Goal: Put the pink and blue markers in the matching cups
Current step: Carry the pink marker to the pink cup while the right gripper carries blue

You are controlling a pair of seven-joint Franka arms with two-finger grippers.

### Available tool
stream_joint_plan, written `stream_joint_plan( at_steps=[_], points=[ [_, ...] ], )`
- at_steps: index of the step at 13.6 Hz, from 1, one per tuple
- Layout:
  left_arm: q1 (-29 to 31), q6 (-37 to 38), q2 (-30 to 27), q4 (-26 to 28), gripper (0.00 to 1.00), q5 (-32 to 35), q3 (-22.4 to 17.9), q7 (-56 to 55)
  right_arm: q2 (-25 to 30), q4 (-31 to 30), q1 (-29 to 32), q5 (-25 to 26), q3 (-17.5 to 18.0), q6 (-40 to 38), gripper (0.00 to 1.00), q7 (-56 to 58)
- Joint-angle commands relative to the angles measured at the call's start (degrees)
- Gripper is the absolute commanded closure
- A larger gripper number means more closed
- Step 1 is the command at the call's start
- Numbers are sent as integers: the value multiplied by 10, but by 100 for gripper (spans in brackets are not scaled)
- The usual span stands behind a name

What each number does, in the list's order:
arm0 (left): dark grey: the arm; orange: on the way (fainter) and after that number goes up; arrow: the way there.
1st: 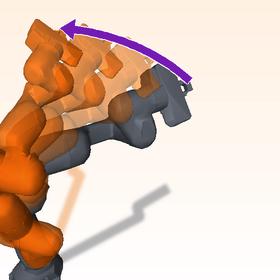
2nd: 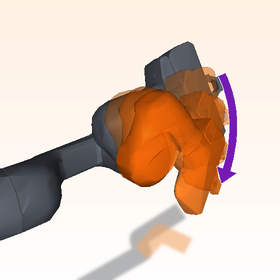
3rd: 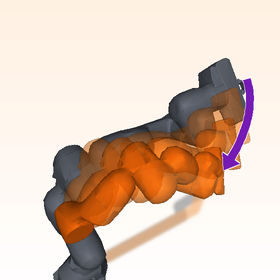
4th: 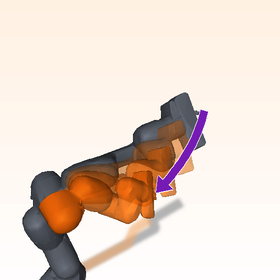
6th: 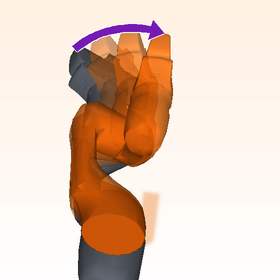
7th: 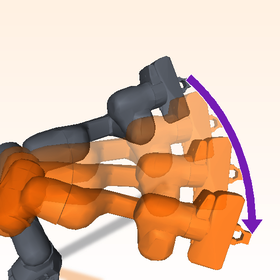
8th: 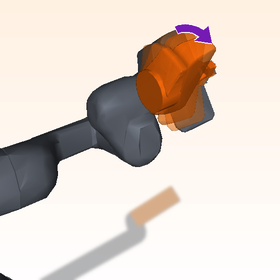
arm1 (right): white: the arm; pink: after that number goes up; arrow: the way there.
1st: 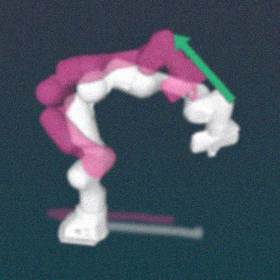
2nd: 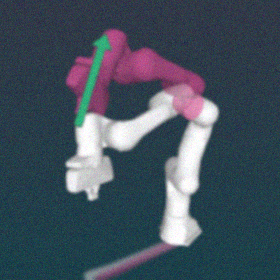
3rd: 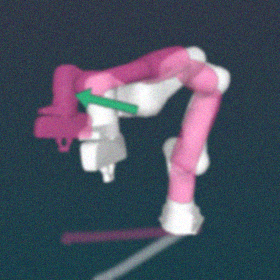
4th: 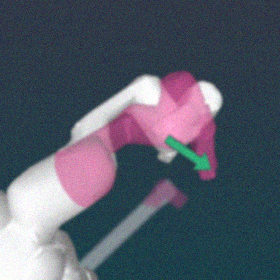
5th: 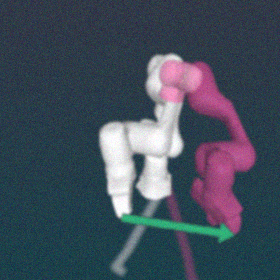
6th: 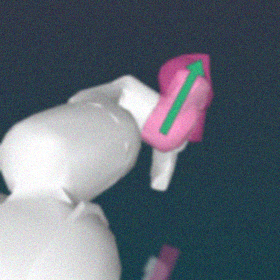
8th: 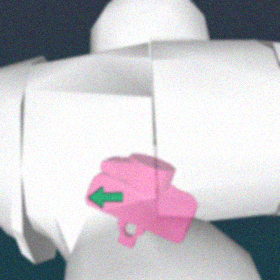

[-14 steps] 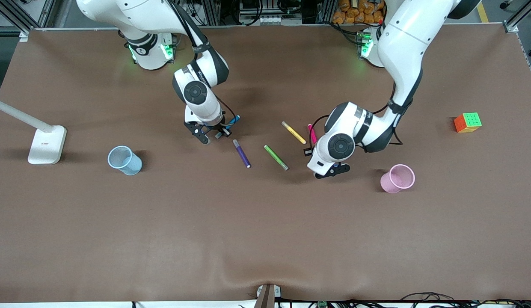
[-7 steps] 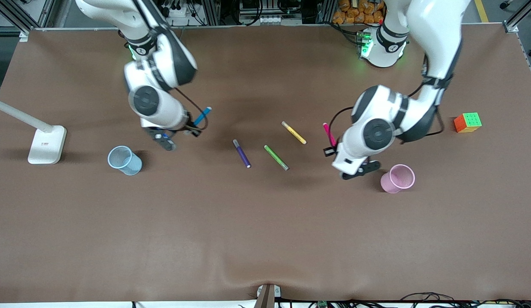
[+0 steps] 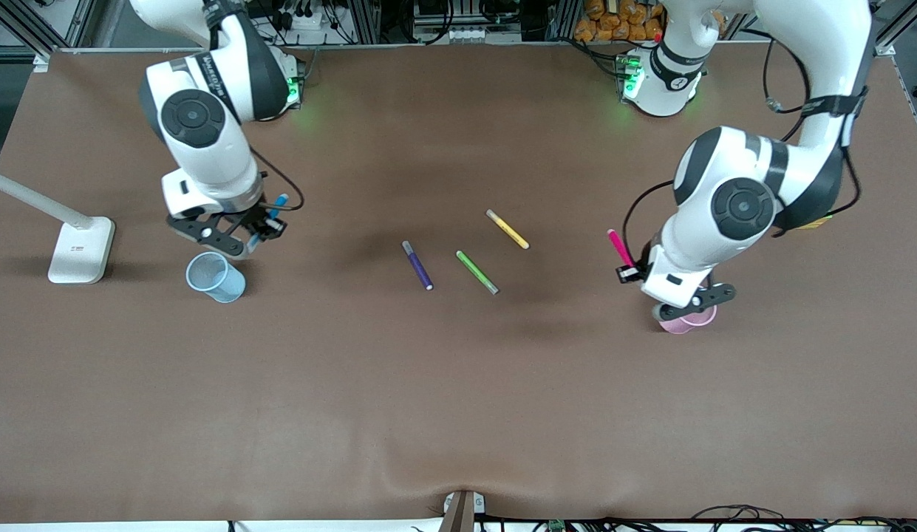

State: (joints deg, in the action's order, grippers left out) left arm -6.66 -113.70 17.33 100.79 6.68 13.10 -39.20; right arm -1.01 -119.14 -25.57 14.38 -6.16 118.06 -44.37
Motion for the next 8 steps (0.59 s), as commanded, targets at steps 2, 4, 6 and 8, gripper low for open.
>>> stream_joint_plan(
  at_steps=[2,4,6,8],
  points=[
    [4,7,-12,-17,100,70,1,6,-7,1,85,32,8,103,100,178],
    [8,7,-10,-30,100,108,1,7,-16,-5,116,32,8,159,100,257],
    [8,7,-11,-31,100,140,0,8,-27,-44,142,42,8,248,100,295],
    [15,7,-12,-31,100,184,0,2,-52,-72,154,49,8,324,100,299]
  ],
)
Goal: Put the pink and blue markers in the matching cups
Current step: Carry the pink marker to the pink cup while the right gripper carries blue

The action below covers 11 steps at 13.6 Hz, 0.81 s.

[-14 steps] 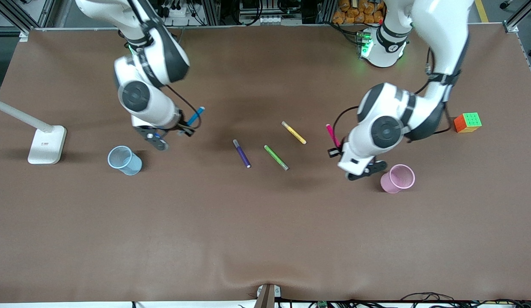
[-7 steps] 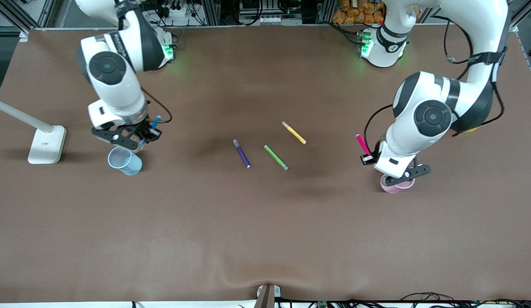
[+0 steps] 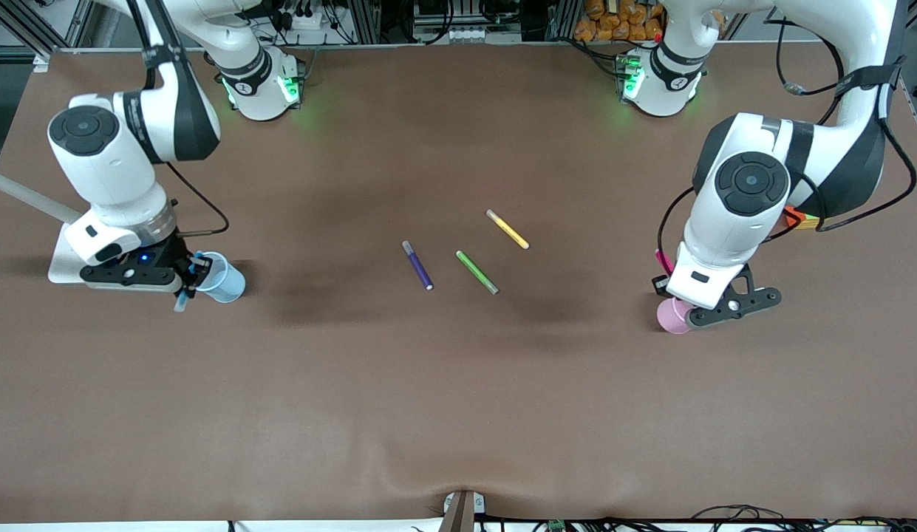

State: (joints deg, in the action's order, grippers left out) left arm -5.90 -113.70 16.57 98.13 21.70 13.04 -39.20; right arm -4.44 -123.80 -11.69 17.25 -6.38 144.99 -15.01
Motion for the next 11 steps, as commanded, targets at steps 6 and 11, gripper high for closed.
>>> stream_joint_plan(
  at_steps=[6,11],
  points=[
    [38,-1,-2,-27,100,55,1,-54,-56,-56,69,114,10,157,100,6],
    [34,-22,21,-24,100,161,4,-152,-56,-108,83,119,10,222,100,1]
  ],
)
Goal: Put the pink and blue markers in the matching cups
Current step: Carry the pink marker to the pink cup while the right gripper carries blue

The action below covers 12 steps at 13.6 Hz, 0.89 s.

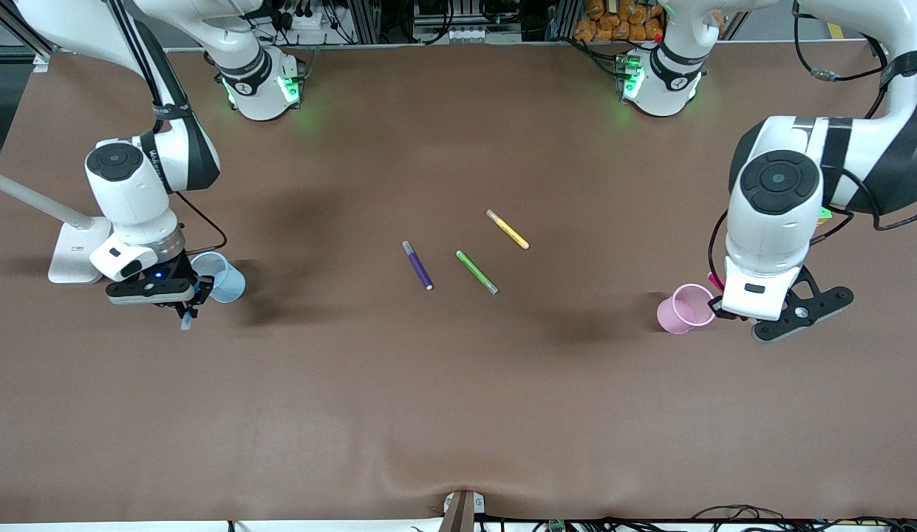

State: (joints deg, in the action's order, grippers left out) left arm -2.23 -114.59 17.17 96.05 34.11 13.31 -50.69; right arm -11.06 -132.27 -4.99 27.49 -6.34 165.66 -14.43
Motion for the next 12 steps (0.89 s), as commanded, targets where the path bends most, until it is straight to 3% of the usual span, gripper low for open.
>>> stream_joint_plan(
  at_steps=[1,6,9,10,12],
  points=[
    [-7,-14,22,-3,100,52,1,-64,13,-28,17,17,11,15,100,-5],
    [-30,-13,67,0,100,158,5,-202,31,-63,16,17,11,22,100,-11],
    [-36,-11,82,2,100,168,4,-236,31,-83,25,16,11,63,100,-12],
    [-35,-10,84,2,100,172,4,-239,32,-82,25,17,11,62,93,-19],
    [-36,-5,94,12,100,194,3,-274,33,-81,27,17,11,60,70,-17]
  ],
)
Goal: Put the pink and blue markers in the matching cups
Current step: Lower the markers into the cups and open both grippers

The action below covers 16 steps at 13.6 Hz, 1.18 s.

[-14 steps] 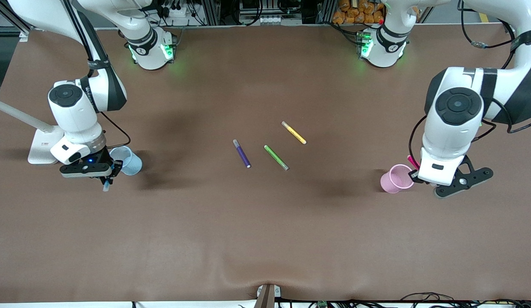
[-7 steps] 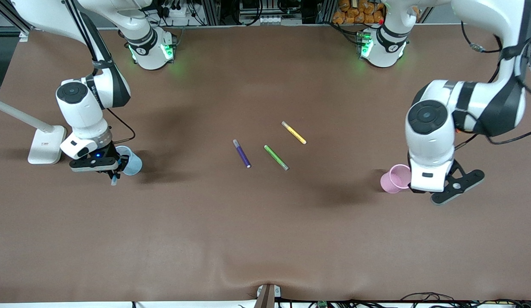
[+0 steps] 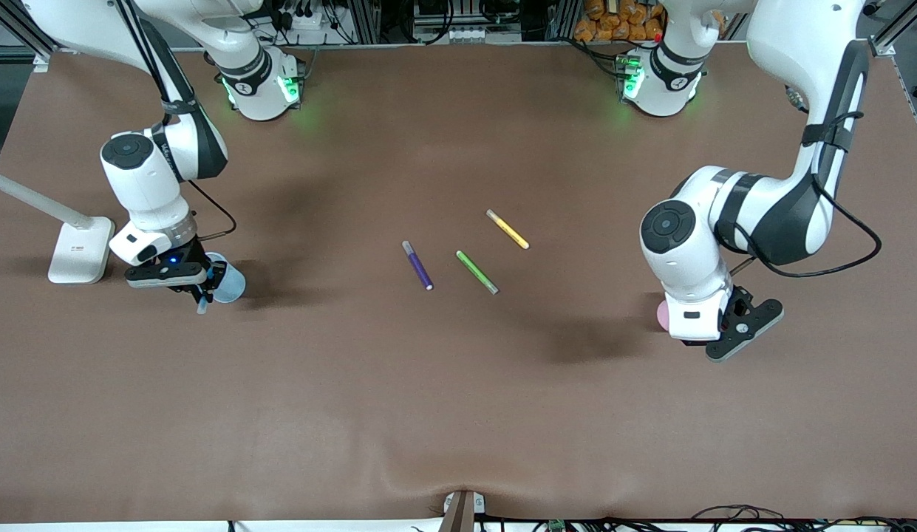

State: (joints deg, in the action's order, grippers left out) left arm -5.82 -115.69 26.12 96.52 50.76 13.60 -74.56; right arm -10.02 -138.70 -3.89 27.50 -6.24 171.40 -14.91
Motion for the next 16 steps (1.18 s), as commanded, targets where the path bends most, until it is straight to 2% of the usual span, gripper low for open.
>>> stream_joint_plan(
  at_steps=[1,2,3,6,9,10,13,16],
  points=[
    [0,13,11,13,100,52,1,-59,23,-15,16,17,10,2,57,-13],
    [0,26,17,20,100,76,2,-78,23,-13,16,16,10,-4,9,-13],
    [-5,40,23,22,100,86,2,-83,23,-10,17,14,11,-11,0,-13],
    [-12,68,27,22,100,86,3,-94,21,6,17,11,11,-13,0,-22],
    [-15,77,29,22,100,78,3,-99,13,74,12,-1,15,-95,0,-25],
    [-16,81,31,22,100,78,4,-116,5,102,4,-29,16,-134,0,-25],
    [-25,86,49,19,100,78,3,-152,-12,216,-42,-175,15,-294,0,-19],
    [-24,87,49,17,100,76,4,-153,-44,357,-56,-227,15,-482,0,-17]
  ],
)
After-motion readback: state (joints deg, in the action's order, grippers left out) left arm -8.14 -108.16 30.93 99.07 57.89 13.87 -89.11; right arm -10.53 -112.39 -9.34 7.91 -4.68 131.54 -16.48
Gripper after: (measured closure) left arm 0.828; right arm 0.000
